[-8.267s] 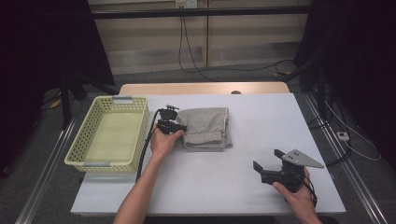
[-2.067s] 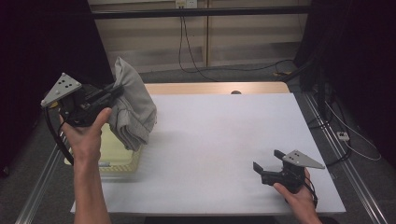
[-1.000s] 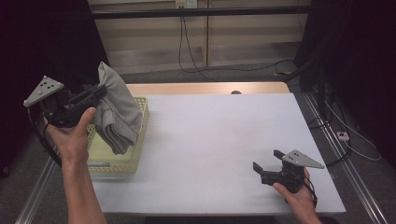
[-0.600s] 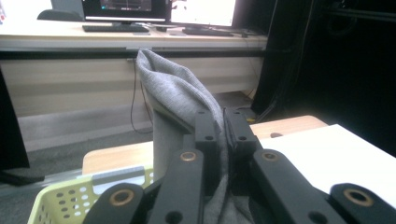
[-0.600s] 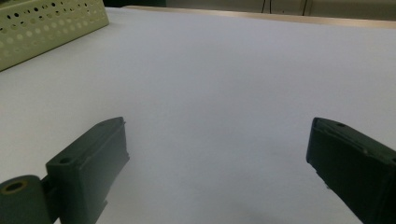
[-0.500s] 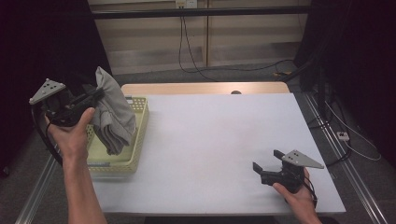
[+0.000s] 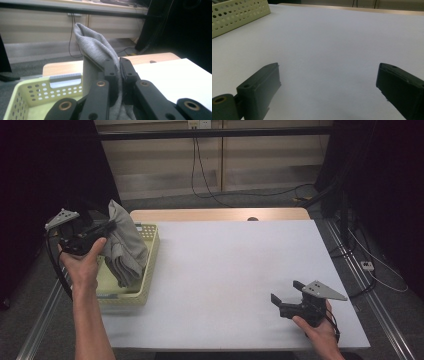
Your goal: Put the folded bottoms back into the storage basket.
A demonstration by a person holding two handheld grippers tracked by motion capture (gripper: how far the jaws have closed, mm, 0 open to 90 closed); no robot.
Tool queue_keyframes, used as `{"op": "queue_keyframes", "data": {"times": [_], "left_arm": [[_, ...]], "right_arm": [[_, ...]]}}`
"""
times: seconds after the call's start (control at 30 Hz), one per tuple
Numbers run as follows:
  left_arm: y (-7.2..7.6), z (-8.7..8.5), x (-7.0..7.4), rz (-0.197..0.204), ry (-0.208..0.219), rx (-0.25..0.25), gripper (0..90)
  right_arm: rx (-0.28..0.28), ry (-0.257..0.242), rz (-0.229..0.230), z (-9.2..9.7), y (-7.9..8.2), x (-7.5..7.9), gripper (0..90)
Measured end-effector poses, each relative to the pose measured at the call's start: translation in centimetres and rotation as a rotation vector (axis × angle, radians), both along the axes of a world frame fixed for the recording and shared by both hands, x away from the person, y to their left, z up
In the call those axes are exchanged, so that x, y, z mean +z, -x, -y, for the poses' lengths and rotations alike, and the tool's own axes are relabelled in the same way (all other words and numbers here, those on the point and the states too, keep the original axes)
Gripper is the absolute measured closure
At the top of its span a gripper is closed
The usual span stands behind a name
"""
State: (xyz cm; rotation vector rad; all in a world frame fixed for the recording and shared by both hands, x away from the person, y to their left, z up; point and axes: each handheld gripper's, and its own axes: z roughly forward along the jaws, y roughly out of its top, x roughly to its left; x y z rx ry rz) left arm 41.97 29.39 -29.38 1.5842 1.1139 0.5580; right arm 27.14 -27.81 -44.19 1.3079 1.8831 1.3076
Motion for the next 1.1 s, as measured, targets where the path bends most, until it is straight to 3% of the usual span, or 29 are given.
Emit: {"op": "queue_keyframes", "data": {"times": [0.1, 0.23, 0.27, 0.4, 0.5, 0.6, 0.8, 0.87, 1.03, 1.1], "left_arm": [[-0.3, 0.0, -0.3, -0.014, 0.001, -0.01, 85.9], [-0.8, 0.3, -0.6, -0.018, 0.039, -0.035, 85.8], [-0.9, 0.5, -0.8, -0.023, 0.029, -0.034, 85.8], [-1.6, 0.4, -1.8, -0.06, 0.0, -0.014, 85.8], [-1.8, -0.4, -2.3, -0.067, 0.039, -0.011, 85.7], [-1.7, -1.3, -2.5, -0.069, 0.046, 0.017, 85.6], [-1.7, -2.1, -2.5, -0.074, -0.036, 0.077, 85.4], [-1.9, -2.4, -2.5, -0.086, -0.047, 0.089, 85.4], [-2.0, -2.9, -2.7, -0.112, -0.132, 0.123, 85.4], [-1.8, -3.0, -2.8, -0.107, -0.139, 0.131, 85.4]], "right_arm": [[0.001, 0.001, 0.0, 0.0, 0.0, 0.0, 5.0], [0.003, 0.0, -0.001, 0.0, 0.0, 0.0, 5.0], [0.002, 0.0, -0.001, 0.0, 0.0, 0.0, 5.0], [0.001, 0.0, 0.0, 0.0, 0.0, 0.0, 5.0], [0.001, -0.001, 0.002, 0.0, 0.0, 0.0, 5.0], [0.001, -0.001, 0.0, 0.0, 0.0, 0.0, 5.0], [0.002, -0.001, 0.0, 0.0, 0.0, 0.0, 5.0], [0.007, -0.005, 0.002, 0.0, 0.0, 0.0, 5.0], [0.017, 0.003, 0.0, -0.2, -0.2, 0.0, 5.0], [0.016, 0.004, -0.002, -0.2, -0.2, 0.0, 5.0]]}}
